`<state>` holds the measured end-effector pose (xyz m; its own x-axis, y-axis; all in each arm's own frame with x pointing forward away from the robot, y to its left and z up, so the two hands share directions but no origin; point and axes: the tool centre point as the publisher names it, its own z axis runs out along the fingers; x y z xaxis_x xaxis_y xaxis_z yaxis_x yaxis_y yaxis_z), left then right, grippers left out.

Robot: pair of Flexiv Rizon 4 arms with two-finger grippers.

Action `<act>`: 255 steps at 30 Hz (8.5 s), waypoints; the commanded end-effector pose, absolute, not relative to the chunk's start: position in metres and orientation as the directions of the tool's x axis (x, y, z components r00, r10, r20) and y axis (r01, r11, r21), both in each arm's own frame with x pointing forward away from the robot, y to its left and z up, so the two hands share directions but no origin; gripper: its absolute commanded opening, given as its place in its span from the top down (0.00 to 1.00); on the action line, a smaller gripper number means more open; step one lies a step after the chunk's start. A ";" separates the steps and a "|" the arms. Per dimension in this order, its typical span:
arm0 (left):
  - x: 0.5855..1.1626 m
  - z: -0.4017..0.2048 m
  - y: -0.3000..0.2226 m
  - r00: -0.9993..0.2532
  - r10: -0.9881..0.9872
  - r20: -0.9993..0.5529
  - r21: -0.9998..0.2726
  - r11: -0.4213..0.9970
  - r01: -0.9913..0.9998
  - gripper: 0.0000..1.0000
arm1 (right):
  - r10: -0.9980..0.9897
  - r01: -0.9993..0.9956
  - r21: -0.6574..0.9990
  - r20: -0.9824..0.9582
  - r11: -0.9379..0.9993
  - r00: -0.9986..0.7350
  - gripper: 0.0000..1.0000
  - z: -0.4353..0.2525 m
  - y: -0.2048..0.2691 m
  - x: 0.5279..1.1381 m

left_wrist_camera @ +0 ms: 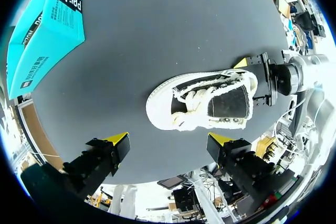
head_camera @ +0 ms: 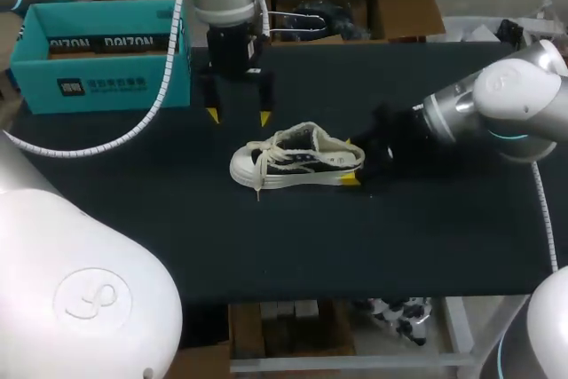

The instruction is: Open the shoe tongue, take the insole out of the shoe, put the insole back into the shoe, and pack the shoe into the shoebox

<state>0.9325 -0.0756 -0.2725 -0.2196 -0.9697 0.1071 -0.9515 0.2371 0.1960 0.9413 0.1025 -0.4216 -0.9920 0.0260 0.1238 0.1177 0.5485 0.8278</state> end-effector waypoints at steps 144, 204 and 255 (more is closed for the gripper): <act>0.909 -0.232 -0.164 -0.939 0.254 0.231 -0.118 0.966 0.232 1.00 | -0.005 0.090 0.856 0.108 0.510 -0.994 1.00 -0.440 0.112 0.946; 0.894 -0.392 -0.189 -0.953 0.123 0.278 -0.060 0.992 0.110 1.00 | -0.005 0.090 0.856 0.108 0.510 -0.994 1.00 -0.440 0.112 0.946; 0.935 -0.471 -0.187 -0.981 0.001 -0.194 0.042 0.999 -0.007 0.59 | -0.005 0.090 0.856 0.108 0.510 -0.994 1.00 -0.440 0.112 0.946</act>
